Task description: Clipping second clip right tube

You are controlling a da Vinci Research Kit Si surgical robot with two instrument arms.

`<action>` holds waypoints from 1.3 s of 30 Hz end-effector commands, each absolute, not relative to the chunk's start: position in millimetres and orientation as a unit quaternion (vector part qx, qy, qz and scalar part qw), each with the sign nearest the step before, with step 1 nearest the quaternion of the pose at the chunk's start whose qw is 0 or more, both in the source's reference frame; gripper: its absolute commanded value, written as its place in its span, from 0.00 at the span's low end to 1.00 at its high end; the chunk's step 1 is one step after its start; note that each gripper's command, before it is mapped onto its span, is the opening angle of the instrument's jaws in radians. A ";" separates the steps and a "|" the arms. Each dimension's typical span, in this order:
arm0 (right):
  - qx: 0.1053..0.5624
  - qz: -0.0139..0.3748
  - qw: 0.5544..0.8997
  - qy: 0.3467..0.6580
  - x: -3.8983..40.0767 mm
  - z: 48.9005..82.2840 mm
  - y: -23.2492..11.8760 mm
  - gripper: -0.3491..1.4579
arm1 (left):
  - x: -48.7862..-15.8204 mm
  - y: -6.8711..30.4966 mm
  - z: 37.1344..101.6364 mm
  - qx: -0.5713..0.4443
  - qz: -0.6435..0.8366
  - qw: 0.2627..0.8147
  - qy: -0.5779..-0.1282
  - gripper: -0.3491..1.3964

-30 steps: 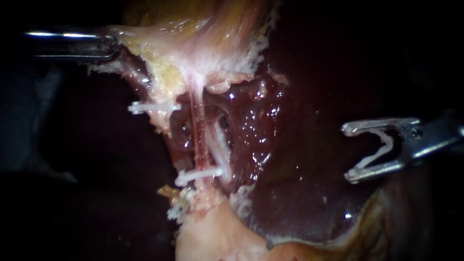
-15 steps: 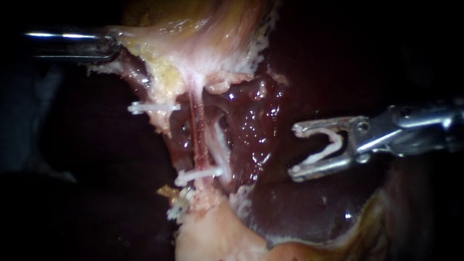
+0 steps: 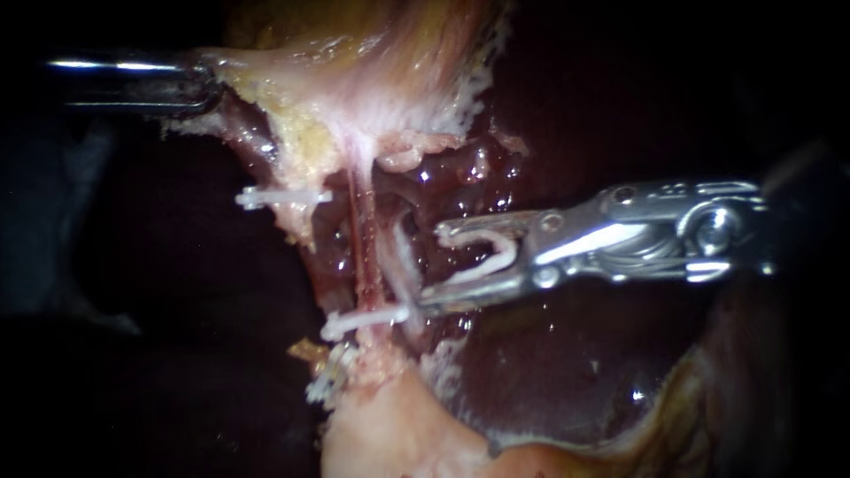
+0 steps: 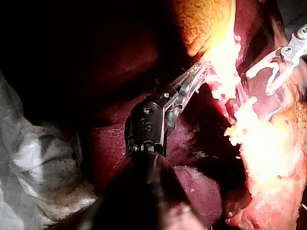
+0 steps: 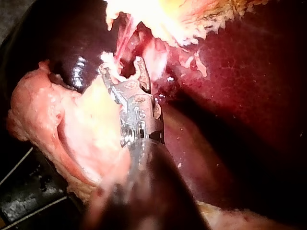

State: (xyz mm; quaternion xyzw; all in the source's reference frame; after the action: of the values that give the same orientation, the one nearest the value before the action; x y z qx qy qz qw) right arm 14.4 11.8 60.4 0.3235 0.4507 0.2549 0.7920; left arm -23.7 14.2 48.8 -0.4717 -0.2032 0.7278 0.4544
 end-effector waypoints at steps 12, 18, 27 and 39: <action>0.345 0.260 0.778 0.456 19.0 63.6 9.5 0.47 | -23.8 14.1 48.9 -0.472 0.728 0.454 -0.203 0.00; 0.374 0.265 0.753 0.473 19.7 63.9 9.2 0.47 | -23.8 14.1 48.9 -0.472 0.728 0.454 -0.203 0.00; 0.408 0.251 0.720 0.503 20.9 64.0 9.0 0.46 | -23.8 14.1 48.9 -0.472 0.728 0.454 -0.203 0.00; 0.455 0.205 0.671 0.548 22.2 60.7 6.8 0.44 | -23.8 14.1 49.0 -0.472 0.728 0.454 -0.203 0.00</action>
State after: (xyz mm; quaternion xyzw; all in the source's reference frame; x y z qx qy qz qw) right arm 22.3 6.6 60.4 0.4587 0.5495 0.2018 0.6685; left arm -23.8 14.1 48.9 -0.4719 -0.2026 0.7280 0.4542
